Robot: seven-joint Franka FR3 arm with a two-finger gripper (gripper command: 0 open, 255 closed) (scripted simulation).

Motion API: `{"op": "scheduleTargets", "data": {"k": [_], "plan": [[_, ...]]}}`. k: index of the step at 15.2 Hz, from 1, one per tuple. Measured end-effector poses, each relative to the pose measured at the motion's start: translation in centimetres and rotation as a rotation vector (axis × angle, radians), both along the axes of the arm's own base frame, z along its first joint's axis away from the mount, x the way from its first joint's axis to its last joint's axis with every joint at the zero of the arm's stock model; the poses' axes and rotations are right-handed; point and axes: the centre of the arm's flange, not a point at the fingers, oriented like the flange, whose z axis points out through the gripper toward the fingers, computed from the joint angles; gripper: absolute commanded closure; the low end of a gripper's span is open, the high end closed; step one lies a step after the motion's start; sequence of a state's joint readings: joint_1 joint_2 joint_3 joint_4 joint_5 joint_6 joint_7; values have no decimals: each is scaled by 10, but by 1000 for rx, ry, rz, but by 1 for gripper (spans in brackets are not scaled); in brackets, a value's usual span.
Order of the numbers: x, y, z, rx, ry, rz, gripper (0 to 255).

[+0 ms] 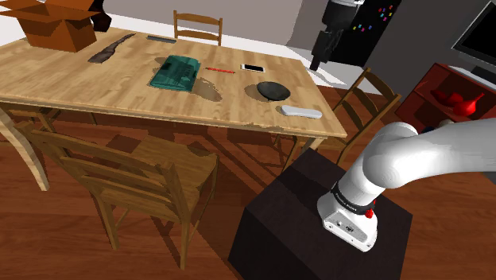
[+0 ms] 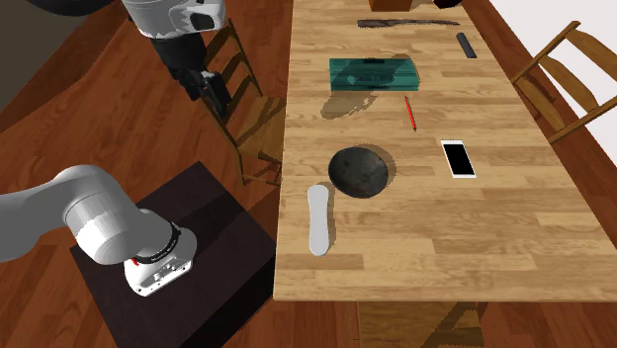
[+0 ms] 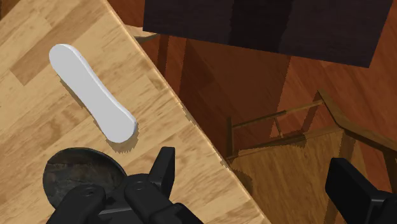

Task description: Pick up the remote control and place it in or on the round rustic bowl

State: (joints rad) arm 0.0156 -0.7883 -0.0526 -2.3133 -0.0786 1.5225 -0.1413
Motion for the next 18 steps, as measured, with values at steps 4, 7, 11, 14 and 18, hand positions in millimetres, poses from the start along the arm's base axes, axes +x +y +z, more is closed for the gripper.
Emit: {"op": "scheduleTargets", "data": {"k": [4, 7, 11, 14, 18], "plan": [[2, -20, -20, 5, 1, 41, 0], [2, -50, -46, 11, 2, 101, 0], [5, -88, -83, 20, 3, 184, 0], [11, -119, -109, 27, 4, 247, 0], [21, -155, -145, 35, 5, 331, 0]]}}
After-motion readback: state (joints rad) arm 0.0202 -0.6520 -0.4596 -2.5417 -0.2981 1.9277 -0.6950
